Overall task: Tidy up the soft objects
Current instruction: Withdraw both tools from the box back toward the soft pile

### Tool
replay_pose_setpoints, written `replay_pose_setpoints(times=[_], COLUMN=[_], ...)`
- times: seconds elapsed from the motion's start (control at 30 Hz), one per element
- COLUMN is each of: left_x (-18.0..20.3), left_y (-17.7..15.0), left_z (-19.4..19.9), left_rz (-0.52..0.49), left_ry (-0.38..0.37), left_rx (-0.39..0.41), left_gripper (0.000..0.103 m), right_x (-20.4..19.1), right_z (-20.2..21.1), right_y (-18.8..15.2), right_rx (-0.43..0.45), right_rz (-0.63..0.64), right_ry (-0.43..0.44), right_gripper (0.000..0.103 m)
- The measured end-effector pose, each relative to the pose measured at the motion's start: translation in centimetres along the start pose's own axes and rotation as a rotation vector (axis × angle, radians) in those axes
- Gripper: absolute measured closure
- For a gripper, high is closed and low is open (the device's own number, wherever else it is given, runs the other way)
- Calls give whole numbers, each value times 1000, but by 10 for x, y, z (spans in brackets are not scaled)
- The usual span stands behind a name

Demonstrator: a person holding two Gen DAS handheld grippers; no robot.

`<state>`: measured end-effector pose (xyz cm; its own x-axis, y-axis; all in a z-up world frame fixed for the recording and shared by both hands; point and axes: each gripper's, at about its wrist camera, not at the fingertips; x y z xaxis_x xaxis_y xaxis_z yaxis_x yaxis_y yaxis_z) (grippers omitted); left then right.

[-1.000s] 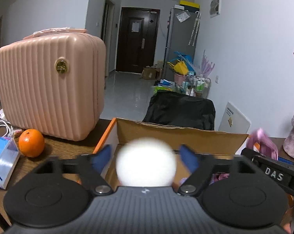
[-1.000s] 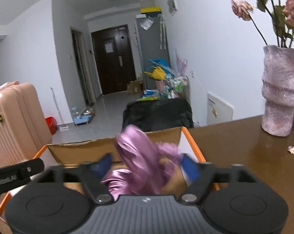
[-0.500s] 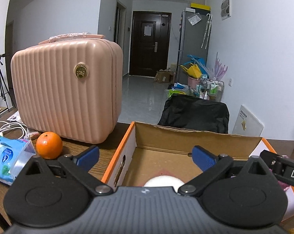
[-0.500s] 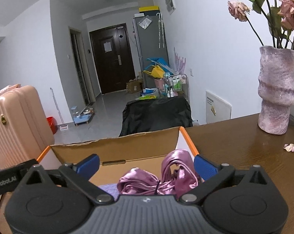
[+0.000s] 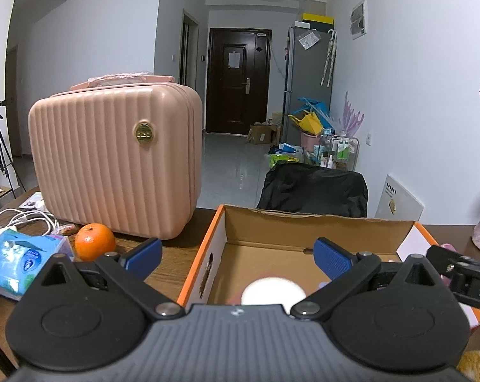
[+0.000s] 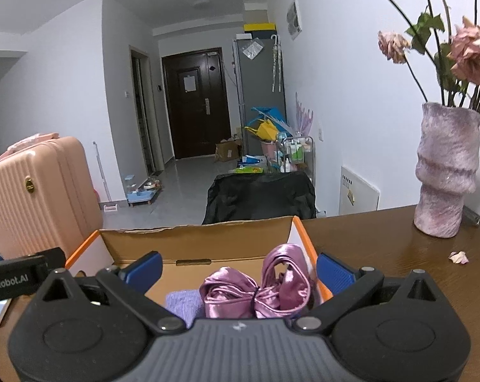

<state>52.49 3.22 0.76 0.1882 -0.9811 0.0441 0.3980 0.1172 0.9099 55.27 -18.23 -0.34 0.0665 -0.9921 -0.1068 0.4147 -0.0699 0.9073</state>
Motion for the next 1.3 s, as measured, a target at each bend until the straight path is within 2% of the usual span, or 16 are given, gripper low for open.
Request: replay_pose_setpoints(times=[0.57, 0.97, 1.3], left_x=[-12, -26, -42], left_y=[-23, -44, -60], left_z=[63, 92, 102], left_rz=[-28, -50, -71], left_ry=[-29, -23, -27], left_rx=[28, 12, -23], left_gripper=[0, 0, 0], right_x=[1, -9, -22], right_z=[72, 104, 116], right_y=[-30, -57, -77], right_rx=[59, 58, 20], right_rz=[102, 161, 203], right_ry=[44, 88, 134], right_gripper=[0, 0, 0])
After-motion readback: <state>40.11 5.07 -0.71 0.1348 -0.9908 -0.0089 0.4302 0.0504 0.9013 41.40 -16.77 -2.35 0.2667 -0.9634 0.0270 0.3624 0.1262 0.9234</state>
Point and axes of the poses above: each gripper's, at about its wrist camera, not at the fingertips, and z roughly against the way its jaws point, x to its right, y to its top
